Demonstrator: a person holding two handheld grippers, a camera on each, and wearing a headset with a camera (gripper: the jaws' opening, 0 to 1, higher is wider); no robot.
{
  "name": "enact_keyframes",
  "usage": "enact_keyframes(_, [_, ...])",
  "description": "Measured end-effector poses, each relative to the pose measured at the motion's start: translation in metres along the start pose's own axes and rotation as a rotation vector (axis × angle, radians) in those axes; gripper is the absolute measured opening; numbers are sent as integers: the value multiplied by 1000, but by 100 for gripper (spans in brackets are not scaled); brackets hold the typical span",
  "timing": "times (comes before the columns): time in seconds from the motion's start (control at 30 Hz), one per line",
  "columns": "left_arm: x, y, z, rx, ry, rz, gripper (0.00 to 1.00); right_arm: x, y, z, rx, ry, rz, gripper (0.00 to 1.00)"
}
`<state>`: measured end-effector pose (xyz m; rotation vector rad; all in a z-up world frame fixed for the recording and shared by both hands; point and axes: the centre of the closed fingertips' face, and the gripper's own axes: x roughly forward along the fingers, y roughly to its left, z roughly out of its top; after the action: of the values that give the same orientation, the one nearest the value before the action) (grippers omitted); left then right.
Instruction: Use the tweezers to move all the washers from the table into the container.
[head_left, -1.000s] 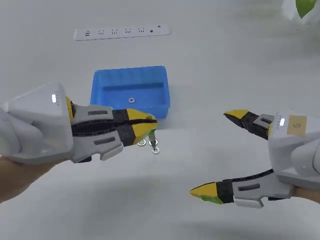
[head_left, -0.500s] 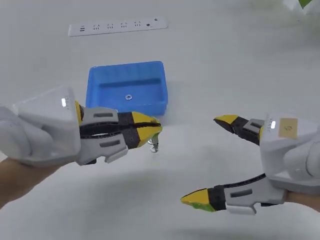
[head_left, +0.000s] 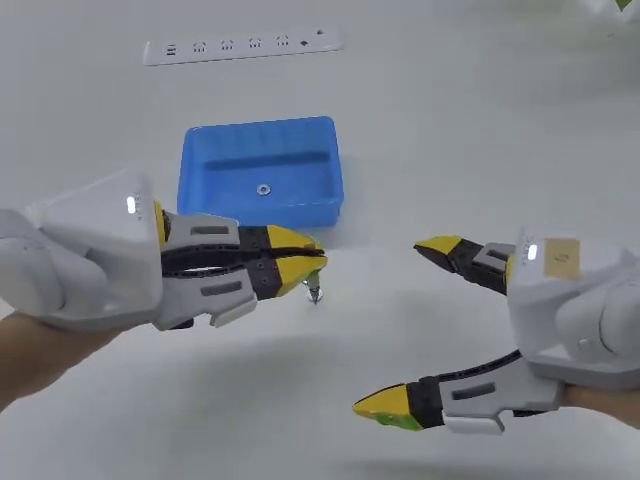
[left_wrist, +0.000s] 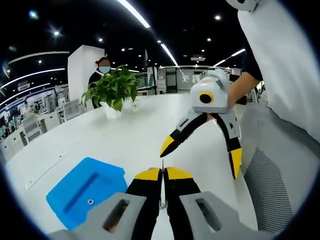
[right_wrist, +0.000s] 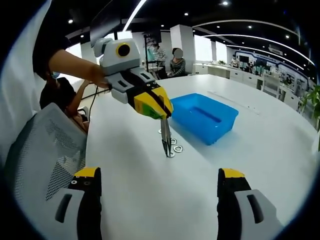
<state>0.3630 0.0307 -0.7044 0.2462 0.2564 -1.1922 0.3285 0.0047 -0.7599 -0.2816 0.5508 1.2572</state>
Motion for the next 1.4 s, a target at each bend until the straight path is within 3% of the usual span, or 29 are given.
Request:
enact_keyframes(0.13, [2,-4,1,-11,0,-22,5,15,9,5,-31,0,74,91])
enact_keyframes(0.2, [4,-5,1,-6,10,-30,5,24,16,7,-19,9,144,82])
enact_keyframes(0.4, [1,-4,0,-13,22,-32,5,45,8,20,-65,10,207,64])
enact_keyframes(0.47, [1,-5,-1,-7,27,-39,5,50,7,23,-84,2,253,52])
enact_keyframes(0.53, [0,-6,-1,2,35,-45,5,56,3,25,-93,2,268,44])
enact_keyframes(0.67, [0,-9,-1,12,45,-58,5,61,6,31,-145,-2,320,30])
enact_keyframes(0.73, [1,-8,-1,11,47,-60,5,62,5,28,-222,12,318,27])
enact_keyframes(1.03, [2,-9,-2,11,53,-67,5,63,-5,27,-287,26,283,12])
enact_keyframes(1.33, [2,-9,-1,-5,41,-48,6,63,-5,26,-352,37,297,10])
enact_keyframes(1.4, [3,-9,-1,-45,31,-32,6,63,-6,26,-366,34,291,10])
